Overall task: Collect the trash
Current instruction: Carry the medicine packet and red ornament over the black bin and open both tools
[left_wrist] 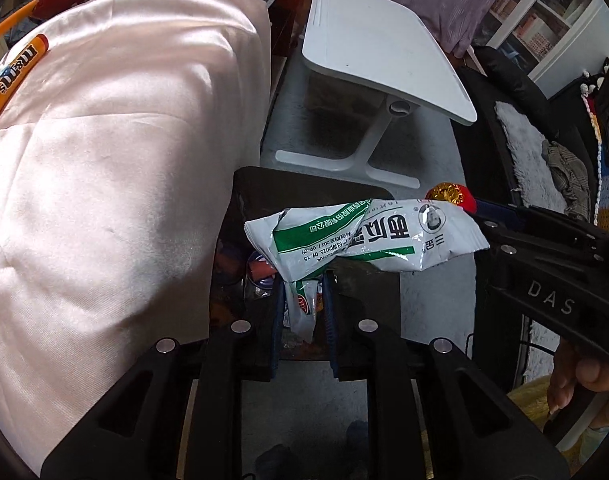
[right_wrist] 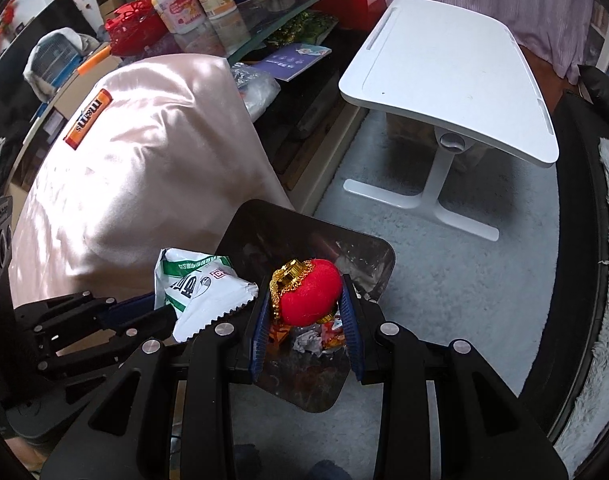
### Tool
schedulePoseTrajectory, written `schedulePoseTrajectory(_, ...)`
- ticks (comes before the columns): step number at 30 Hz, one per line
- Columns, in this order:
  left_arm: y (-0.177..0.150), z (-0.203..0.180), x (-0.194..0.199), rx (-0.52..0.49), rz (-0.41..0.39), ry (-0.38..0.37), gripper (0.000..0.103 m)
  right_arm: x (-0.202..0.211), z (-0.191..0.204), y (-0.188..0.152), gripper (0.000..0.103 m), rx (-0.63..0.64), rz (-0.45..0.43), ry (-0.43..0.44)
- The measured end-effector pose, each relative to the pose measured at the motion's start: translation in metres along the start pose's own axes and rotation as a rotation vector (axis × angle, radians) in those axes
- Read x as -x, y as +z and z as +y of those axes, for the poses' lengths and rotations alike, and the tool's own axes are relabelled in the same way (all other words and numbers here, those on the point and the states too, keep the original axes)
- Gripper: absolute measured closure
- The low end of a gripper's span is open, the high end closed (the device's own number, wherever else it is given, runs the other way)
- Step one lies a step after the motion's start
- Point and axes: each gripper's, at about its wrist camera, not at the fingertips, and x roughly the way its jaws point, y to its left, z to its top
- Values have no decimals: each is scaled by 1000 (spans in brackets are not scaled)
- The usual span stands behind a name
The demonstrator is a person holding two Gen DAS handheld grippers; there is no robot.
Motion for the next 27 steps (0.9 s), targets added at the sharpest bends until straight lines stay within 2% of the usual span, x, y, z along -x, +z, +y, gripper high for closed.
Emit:
schedulePoseTrajectory(5, -1, 1, -13, -2, 39, -2, 83, -13, -1, 3, 69, -8, 29, -3)
schedulePoseTrajectory(7, -1, 2, -17, -3, 50, -9, 77, -16, -4, 4, 69, -15, 38, -8)
schedulePoseTrajectory(11, 0, -1, -20, -15, 58, -15, 79, -18, -5, 4, 68, -21, 45, -8)
schedulePoseTrajectory(14, 2, -4, -19, -17, 56, -14, 78, -16, -6, 6, 60, -24, 38, -2)
schedulePoseTrajectory(17, 3, -7, -16, -19, 50, -12, 72, -14, -5, 6, 55, -29, 31, 11)
schedulePoseTrajectory(21, 1, -7, -4, -23, 27, -17, 59, -7, -3, 8, 49, -27, 13, 15)
schedulePoseTrajectory(25, 1, -4, 19, -20, -10, -18, 56, 7, 1, 12, 42, -29, -32, 21)
schedulePoseTrajectory(27, 0, 0, 36, -22, -39, -2, 46, 14, 6, 15, 38, -27, -56, 21)
